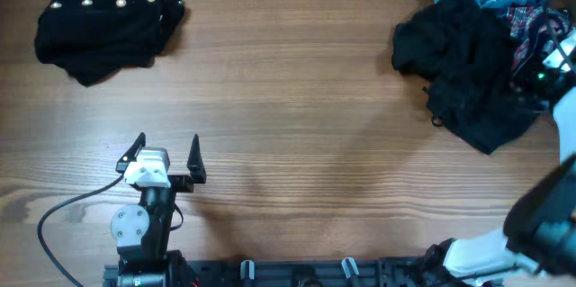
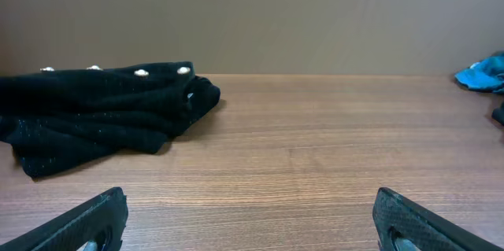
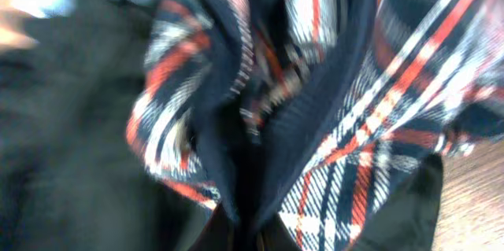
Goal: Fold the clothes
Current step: 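Reach the right gripper into the clothes pile and grasp the plaid garment, then lift the plaid garment with the right gripper and drag it to table center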
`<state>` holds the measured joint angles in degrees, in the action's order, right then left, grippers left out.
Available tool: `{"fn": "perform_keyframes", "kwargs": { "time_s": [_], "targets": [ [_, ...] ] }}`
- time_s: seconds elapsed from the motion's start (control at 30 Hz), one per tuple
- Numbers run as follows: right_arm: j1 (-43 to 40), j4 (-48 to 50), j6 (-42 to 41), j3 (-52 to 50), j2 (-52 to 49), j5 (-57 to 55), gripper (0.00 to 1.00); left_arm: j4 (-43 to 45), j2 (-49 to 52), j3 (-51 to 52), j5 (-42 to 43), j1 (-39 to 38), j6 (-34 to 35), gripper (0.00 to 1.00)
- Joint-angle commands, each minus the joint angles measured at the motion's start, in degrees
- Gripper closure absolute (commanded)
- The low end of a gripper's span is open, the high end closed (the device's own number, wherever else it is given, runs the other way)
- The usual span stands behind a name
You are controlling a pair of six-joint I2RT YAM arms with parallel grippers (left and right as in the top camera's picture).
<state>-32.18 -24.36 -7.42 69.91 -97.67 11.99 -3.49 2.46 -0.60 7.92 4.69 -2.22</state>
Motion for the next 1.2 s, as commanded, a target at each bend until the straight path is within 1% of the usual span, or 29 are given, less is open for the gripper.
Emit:
{"fn": "perform_keyframes", "kwargs": {
  "time_s": [0.0, 0.2, 0.27, 0.33, 0.4, 0.47, 0.57, 0.7, 0.87, 0.93, 1.07, 1.17],
  "targets": [
    [0.3, -0.8, 0.0, 1.2, 10.0, 6.6, 0.96, -0.2, 0.0, 0.3, -0.5, 0.5, 0.8, 0.0],
    [3.3, -1.4, 1.4, 1.2, 21.6, 10.0, 0.96, -0.2, 0.0, 0.3, -0.5, 0.5, 0.8, 0.0],
    [4.4, 0.4, 1.4, 1.2, 24.4, 14.1, 0.96, -0.2, 0.0, 0.3, -0.5, 0.5, 0.8, 0.0],
    [5.7, 4.4, 0.7, 1.2, 27.3, 20.0, 0.96, -0.2, 0.0, 0.3, -0.5, 0.5, 0.8, 0.0],
    [7.9, 10.9, -3.9, 1.5, 29.9, 24.9, 0.96, -0.2, 0.0, 0.3, -0.5, 0.5, 0.8, 0.0],
    [10.1, 14.6, -7.3, 2.9, 30.4, 29.3, 0.96, -0.2, 0.0, 0.3, -0.5, 0.5, 0.8, 0.0],
    [13.9, 17.8, -11.5, 5.4, 29.5, 34.1, 0.96, -0.2, 0.0, 0.3, -0.5, 0.5, 0.8, 0.0],
    [22.4, 22.3, -15.1, 8.9, 27.4, 36.6, 0.96, -0.2, 0.0, 0.3, -0.5, 0.5, 0.8, 0.0],
    [33.1, 23.8, -15.1, 13.7, 23.3, 36.6, 0.96, -0.2, 0.0, 0.3, -0.5, 0.5, 0.8, 0.0],
    [37.2, 23.5, -15.2, 17.4, 20.1, 36.6, 0.95, 0.2, 0.0, 0.3, -0.4, 0.5, 0.8, 0.0],
    [40.8, 23.0, -15.3, 22.3, 16.0, 36.8, 0.96, 0.9, 0.0, 0.3, 1.0, 0.5, 0.8, 0.0],
    [44.0, 22.8, -15.6, 26.0, 12.9, 37.0, 0.96, 2.9, 0.0, 0.3, 4.4, 0.5, 0.8, 0.0]
  ]
}}
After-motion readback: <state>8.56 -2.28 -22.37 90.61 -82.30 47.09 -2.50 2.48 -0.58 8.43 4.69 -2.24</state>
